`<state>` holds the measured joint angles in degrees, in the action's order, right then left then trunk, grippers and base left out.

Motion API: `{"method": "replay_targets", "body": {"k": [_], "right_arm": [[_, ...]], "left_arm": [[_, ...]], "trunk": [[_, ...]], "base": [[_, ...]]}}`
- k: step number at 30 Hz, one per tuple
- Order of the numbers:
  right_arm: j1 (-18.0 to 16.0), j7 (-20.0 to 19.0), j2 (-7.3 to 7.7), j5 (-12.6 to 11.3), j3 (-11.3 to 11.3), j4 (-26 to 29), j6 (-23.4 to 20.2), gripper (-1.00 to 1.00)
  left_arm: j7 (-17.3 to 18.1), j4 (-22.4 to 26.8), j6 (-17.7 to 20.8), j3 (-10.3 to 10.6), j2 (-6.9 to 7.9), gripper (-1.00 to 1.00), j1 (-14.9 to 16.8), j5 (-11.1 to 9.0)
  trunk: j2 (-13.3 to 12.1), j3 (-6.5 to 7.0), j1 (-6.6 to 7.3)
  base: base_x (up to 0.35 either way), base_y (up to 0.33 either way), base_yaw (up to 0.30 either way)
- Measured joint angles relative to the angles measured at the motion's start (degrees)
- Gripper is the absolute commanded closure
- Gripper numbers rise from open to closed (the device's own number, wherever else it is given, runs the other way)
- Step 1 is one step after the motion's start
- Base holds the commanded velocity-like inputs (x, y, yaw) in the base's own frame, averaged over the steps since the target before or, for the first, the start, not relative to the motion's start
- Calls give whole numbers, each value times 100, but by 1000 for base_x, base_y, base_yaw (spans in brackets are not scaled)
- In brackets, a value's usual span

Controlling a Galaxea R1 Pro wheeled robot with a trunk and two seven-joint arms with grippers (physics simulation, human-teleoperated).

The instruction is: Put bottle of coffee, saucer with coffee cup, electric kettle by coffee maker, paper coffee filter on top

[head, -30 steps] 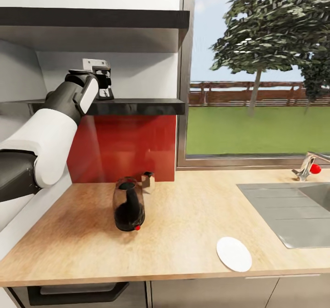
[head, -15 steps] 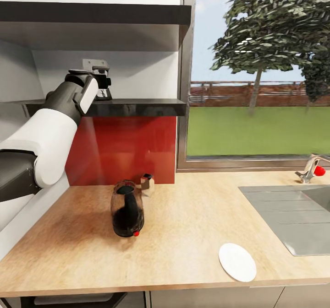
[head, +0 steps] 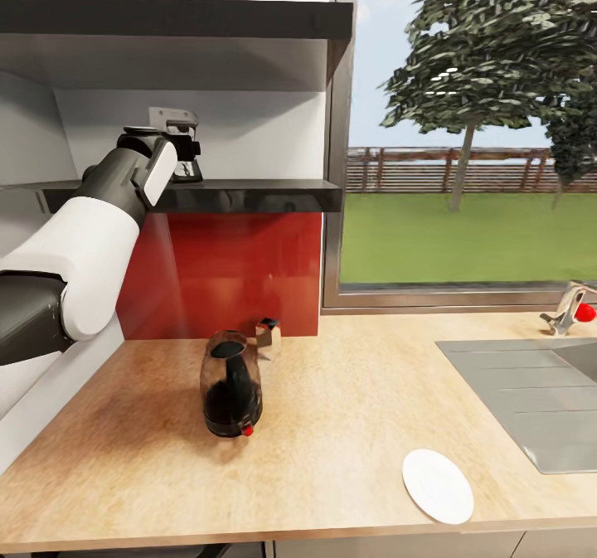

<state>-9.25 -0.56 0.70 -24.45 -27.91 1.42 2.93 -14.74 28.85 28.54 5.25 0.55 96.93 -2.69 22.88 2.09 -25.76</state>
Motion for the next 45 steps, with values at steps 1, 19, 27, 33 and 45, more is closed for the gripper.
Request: {"method": "replay_targets", "body": {"k": [1,19,27,33,45], "right_arm": [[1,0,0,0,0,0,0,-100],[2,0,4,0,0,0,-1,-100],[9,0,7,0,0,0,-1,-100],[11,2,8,0,0,1,2,-100],[13,8,9,-1,0,0,0,-100]], "left_arm": [[0,0,0,-2,0,-100,0,0],[0,-13,0,1,0,-100,0,0],[0,-51,0,3,0,-100,0,0],[1,-70,-16,2,24,-100,0,0],[37,-57,34,-12,72,100,-8,-6]], "trunk": [[0,0,0],[0,0,0],[1,0,2],[0,0,0],[0,0,0]], "base": [[0,0,0],[71,0,0],[49,0,0],[74,0,0],[3,0,0]]}}
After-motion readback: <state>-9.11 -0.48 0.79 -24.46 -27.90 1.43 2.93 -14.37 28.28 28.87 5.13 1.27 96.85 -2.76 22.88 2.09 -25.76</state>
